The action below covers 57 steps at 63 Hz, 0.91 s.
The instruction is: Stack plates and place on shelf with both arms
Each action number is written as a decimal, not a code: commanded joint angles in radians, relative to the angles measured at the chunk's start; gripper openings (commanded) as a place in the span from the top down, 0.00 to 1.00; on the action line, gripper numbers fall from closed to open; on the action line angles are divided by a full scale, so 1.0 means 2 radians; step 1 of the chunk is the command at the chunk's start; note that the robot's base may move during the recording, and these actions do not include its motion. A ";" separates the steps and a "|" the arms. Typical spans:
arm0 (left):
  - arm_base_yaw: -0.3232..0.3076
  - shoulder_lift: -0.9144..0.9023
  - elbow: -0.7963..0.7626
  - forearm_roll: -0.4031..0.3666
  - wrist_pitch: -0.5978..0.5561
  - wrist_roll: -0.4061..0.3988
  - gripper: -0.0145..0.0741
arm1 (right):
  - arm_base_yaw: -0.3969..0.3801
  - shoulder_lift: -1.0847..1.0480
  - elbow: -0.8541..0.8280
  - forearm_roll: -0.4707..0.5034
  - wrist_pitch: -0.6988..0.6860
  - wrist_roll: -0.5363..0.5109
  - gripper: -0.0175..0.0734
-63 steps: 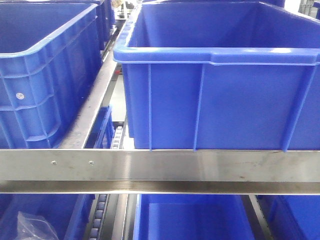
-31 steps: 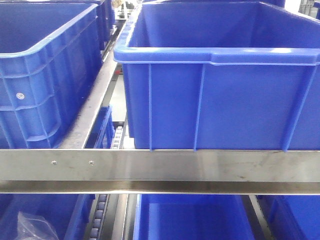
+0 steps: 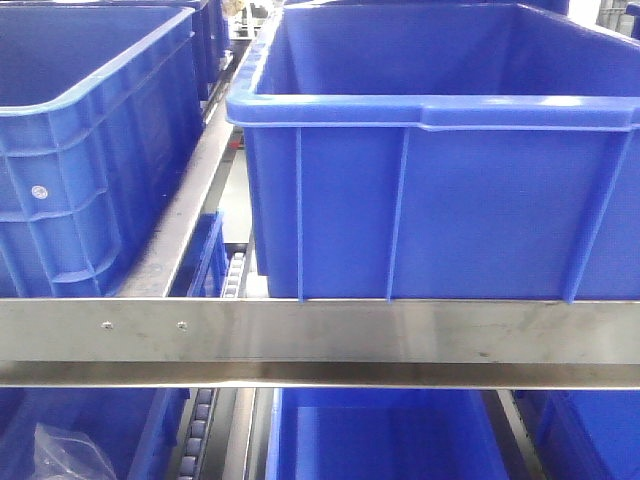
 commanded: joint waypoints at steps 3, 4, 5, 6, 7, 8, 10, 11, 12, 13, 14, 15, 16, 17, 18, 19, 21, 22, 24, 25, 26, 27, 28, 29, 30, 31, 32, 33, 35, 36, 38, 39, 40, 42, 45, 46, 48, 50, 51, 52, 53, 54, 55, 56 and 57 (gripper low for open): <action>0.001 -0.010 0.011 -0.004 -0.037 -0.001 0.73 | -0.004 -0.011 -0.008 -0.001 -0.046 -0.002 0.75; 0.001 -0.010 0.011 -0.004 -0.037 -0.001 0.73 | -0.004 -0.011 -0.008 -0.001 -0.046 -0.002 0.75; 0.001 -0.010 0.011 -0.004 -0.037 -0.001 0.73 | -0.004 -0.011 -0.008 -0.001 -0.046 -0.002 0.75; 0.001 -0.010 0.011 -0.004 -0.037 -0.001 0.73 | -0.004 -0.011 -0.008 -0.001 -0.046 -0.002 0.75; 0.001 -0.010 0.011 -0.004 -0.037 -0.001 0.73 | -0.004 -0.011 -0.008 -0.001 -0.046 -0.002 0.75; 0.001 -0.010 0.011 -0.004 -0.037 -0.001 0.73 | -0.004 -0.011 -0.008 -0.001 -0.046 -0.002 0.75; 0.001 -0.010 0.011 -0.004 -0.037 -0.001 0.73 | -0.004 -0.011 -0.008 -0.001 -0.046 -0.002 0.75; 0.001 -0.010 0.011 -0.004 -0.037 -0.001 0.73 | -0.004 -0.011 -0.008 -0.001 -0.046 -0.002 0.75; 0.001 -0.010 0.011 -0.004 -0.038 -0.001 0.73 | -0.004 -0.011 -0.008 -0.001 -0.046 -0.002 0.75; 0.001 -0.010 0.011 -0.004 -0.038 -0.001 0.73 | -0.004 -0.011 -0.008 -0.001 -0.046 -0.002 0.75; 0.001 -0.010 0.011 -0.004 -0.038 -0.001 0.73 | -0.004 -0.011 -0.008 -0.001 -0.046 -0.002 0.75; 0.001 -0.010 0.011 -0.004 -0.039 -0.001 0.73 | -0.004 -0.011 -0.008 -0.001 -0.046 -0.002 0.75; 0.001 -0.010 0.011 -0.004 -0.041 -0.001 0.73 | -0.004 -0.011 -0.008 -0.001 -0.046 -0.002 0.75; 0.001 -0.010 0.011 -0.005 -0.041 -0.001 0.73 | -0.004 -0.011 -0.008 -0.001 -0.046 -0.002 0.75; 0.001 -0.010 0.011 -0.006 -0.041 -0.001 0.73 | -0.004 -0.011 -0.008 -0.001 -0.046 -0.002 0.75; 0.001 -0.010 0.011 -0.008 -0.041 -0.001 0.73 | -0.004 -0.011 -0.008 -0.001 -0.046 -0.002 0.75; 0.001 -0.010 0.011 -0.011 -0.041 0.006 0.73 | -0.004 -0.011 -0.008 -0.001 -0.046 -0.002 0.75; 0.001 -0.010 0.011 -0.014 -0.041 0.010 0.73 | -0.004 -0.011 -0.008 -0.001 -0.046 -0.002 0.75; 0.001 -0.010 0.011 -0.026 -0.041 0.024 0.73 | -0.004 -0.011 -0.008 -0.001 -0.046 -0.002 0.75; 0.001 -0.010 0.011 -0.033 -0.041 0.036 0.73 | -0.004 -0.011 -0.008 -0.001 -0.046 -0.002 0.75; 0.001 -0.010 0.011 -0.038 -0.041 0.043 0.73 | -0.004 -0.011 -0.008 -0.001 -0.046 -0.002 0.75; 0.001 -0.010 0.011 -0.047 -0.041 0.055 0.73 | -0.004 -0.011 -0.008 -0.001 -0.046 -0.002 0.75; 0.001 -0.010 0.011 -0.053 -0.042 0.062 0.73 | -0.004 -0.011 -0.008 -0.001 -0.046 -0.002 0.75; 0.001 -0.010 0.011 -0.062 -0.042 0.072 0.73 | -0.004 -0.011 -0.008 -0.001 -0.046 -0.002 0.75; 0.001 -0.010 0.011 -0.067 -0.044 0.077 0.73 | -0.004 -0.011 -0.008 -0.001 -0.046 -0.002 0.75; 0.001 -0.010 0.011 -0.070 -0.045 0.080 0.73 | -0.004 -0.011 -0.008 -0.001 -0.046 -0.002 0.75; 0.001 -0.010 0.011 -0.076 -0.046 0.080 0.73 | -0.004 -0.011 -0.008 -0.001 -0.046 -0.002 0.75; 0.001 -0.010 0.011 -0.076 -0.046 0.080 0.73 | -0.004 -0.011 -0.008 -0.001 -0.046 -0.002 0.75; 0.001 -0.010 0.011 -0.076 -0.046 0.080 0.73 | -0.004 -0.011 -0.008 -0.001 -0.046 -0.002 0.75; 0.001 -0.010 0.011 -0.079 -0.046 0.080 0.73 | -0.004 -0.011 -0.008 -0.001 -0.046 -0.002 0.75; 0.001 -0.010 0.011 -0.085 -0.046 0.080 0.73 | -0.004 -0.011 -0.008 -0.001 -0.046 -0.002 0.75; 0.001 -0.010 0.011 -0.086 -0.046 0.080 0.73 | -0.004 -0.011 -0.008 -0.001 -0.046 -0.002 0.75; 0.001 -0.010 0.011 -0.086 -0.046 0.080 0.73 | -0.004 -0.011 -0.008 -0.001 -0.046 -0.002 0.75; 0.001 -0.010 0.011 -0.086 -0.046 0.080 0.73 | -0.004 -0.011 -0.008 -0.001 -0.046 -0.002 0.75; 0.001 -0.010 0.011 -0.086 -0.046 0.080 0.73 | -0.004 -0.011 -0.008 -0.001 -0.046 -0.002 0.75; 0.001 -0.010 0.011 -0.086 -0.046 0.080 0.73 | -0.004 -0.011 -0.008 -0.001 -0.046 -0.002 0.75; 0.001 -0.010 0.011 -0.086 -0.046 0.080 0.73 | -0.004 -0.011 -0.008 -0.001 -0.046 -0.002 0.75; 0.001 -0.010 0.011 -0.086 -0.046 0.080 0.73 | -0.004 -0.011 -0.008 -0.001 -0.046 -0.002 0.75; 0.001 -0.010 0.011 -0.086 -0.046 0.080 0.73 | -0.004 -0.011 -0.008 -0.001 -0.046 -0.002 0.75; 0.001 -0.010 0.011 -0.086 -0.046 0.080 0.73 | -0.004 -0.011 -0.008 -0.001 -0.046 -0.002 0.75; 0.001 -0.010 0.011 -0.086 -0.046 0.080 0.73 | -0.004 -0.011 -0.008 -0.001 -0.046 -0.002 0.75; 0.001 -0.010 0.011 -0.086 -0.046 0.080 0.73 | -0.004 -0.011 -0.008 -0.001 -0.046 -0.002 0.75; 0.001 -0.010 0.011 -0.086 -0.046 0.080 0.73 | -0.004 -0.011 -0.008 -0.001 -0.046 -0.002 0.75; 0.001 -0.010 0.011 -0.086 -0.046 0.080 0.73 | -0.004 -0.011 -0.008 -0.001 -0.046 -0.002 0.75; 0.001 -0.010 0.011 -0.086 -0.046 0.080 0.73 | -0.004 -0.011 -0.008 -0.001 -0.046 -0.002 0.75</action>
